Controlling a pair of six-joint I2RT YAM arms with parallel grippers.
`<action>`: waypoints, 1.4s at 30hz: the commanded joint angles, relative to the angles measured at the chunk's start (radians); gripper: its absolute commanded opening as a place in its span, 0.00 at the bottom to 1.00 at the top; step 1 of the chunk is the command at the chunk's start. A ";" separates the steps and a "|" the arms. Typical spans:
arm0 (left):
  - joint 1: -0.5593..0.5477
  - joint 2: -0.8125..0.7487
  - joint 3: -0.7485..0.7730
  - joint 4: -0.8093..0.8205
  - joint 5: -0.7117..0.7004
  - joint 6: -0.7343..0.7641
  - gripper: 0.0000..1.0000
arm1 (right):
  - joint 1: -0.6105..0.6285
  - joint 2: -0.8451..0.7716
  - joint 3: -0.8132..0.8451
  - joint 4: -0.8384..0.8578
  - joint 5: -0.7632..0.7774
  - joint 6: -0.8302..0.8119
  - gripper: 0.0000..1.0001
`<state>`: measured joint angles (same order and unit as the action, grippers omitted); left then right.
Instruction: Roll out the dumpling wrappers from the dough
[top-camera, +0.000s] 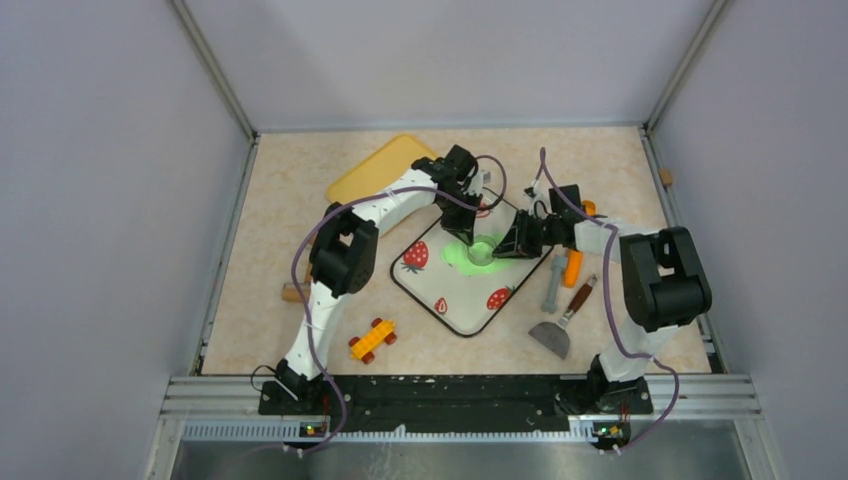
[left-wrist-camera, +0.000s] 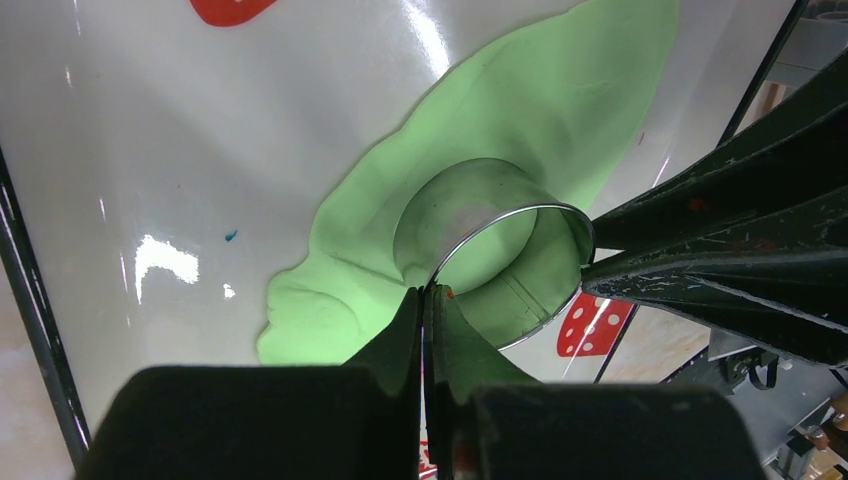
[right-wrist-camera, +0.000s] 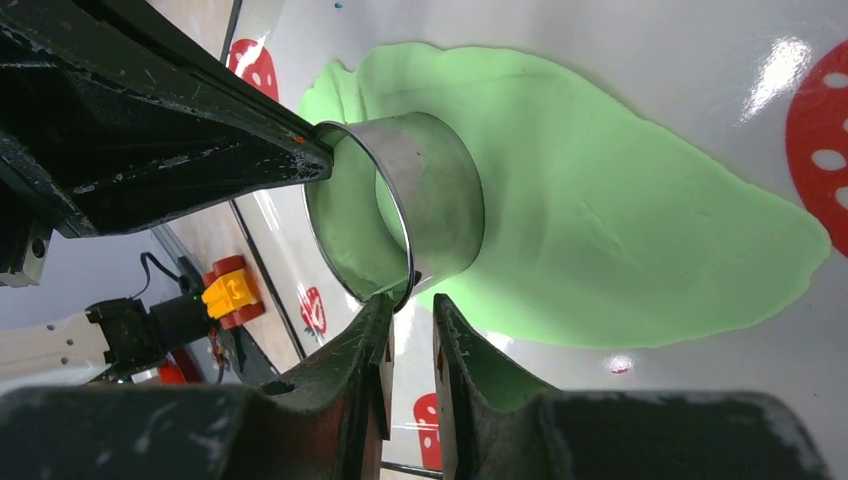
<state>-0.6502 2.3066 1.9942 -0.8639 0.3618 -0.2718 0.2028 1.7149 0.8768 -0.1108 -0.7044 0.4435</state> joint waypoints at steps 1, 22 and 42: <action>-0.004 0.009 -0.019 0.007 -0.013 0.023 0.00 | 0.015 0.041 0.007 0.006 0.056 -0.018 0.19; 0.027 -0.030 -0.270 0.179 -0.056 0.036 0.00 | 0.014 0.116 -0.008 -0.033 0.144 -0.032 0.11; 0.044 -0.083 -0.475 0.301 -0.124 0.023 0.00 | 0.006 0.143 -0.027 -0.058 0.201 -0.083 0.06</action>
<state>-0.6224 2.1437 1.6127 -0.4541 0.4026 -0.2935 0.1997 1.7737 0.8921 -0.0898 -0.7254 0.4652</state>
